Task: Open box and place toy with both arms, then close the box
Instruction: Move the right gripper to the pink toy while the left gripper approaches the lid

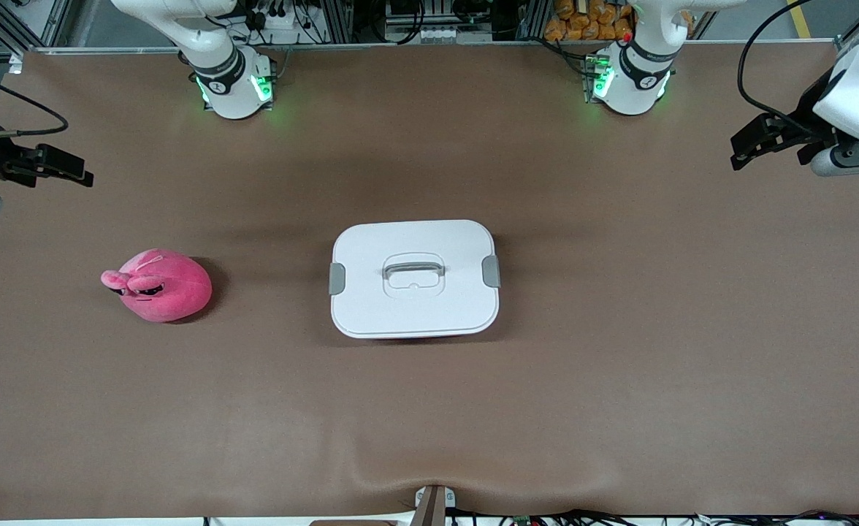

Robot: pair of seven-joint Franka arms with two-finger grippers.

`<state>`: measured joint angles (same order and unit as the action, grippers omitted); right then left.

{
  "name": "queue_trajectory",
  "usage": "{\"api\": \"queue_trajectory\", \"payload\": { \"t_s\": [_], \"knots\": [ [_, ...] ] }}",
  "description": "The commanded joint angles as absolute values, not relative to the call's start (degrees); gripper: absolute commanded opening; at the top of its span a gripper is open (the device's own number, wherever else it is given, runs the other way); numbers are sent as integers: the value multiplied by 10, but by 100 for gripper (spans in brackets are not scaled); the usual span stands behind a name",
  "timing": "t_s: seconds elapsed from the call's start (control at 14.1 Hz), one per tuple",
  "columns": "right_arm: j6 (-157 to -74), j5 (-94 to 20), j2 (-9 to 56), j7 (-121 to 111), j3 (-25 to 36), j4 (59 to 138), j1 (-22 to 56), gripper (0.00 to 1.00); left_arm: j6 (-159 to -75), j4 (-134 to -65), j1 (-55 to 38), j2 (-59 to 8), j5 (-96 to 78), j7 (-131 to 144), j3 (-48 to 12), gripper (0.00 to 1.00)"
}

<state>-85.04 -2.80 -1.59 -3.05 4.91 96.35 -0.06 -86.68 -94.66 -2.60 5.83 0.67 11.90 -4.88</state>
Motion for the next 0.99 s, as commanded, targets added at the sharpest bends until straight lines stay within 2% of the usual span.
{"api": "queue_trajectory", "payload": {
  "t_s": [0.0,0.35,0.92],
  "knots": [
    [-884,-26,-16,-36,49,997,1,100,-867,-933,-27,46,8,149,-54,100],
    [-980,-26,-30,-88,52,1099,-13,100,-874,-933,-33,36,-15,232,-57,100],
    [-1030,-18,-29,-184,52,1147,-17,100,-898,-933,-35,14,-14,389,-112,100]
  ]
}}
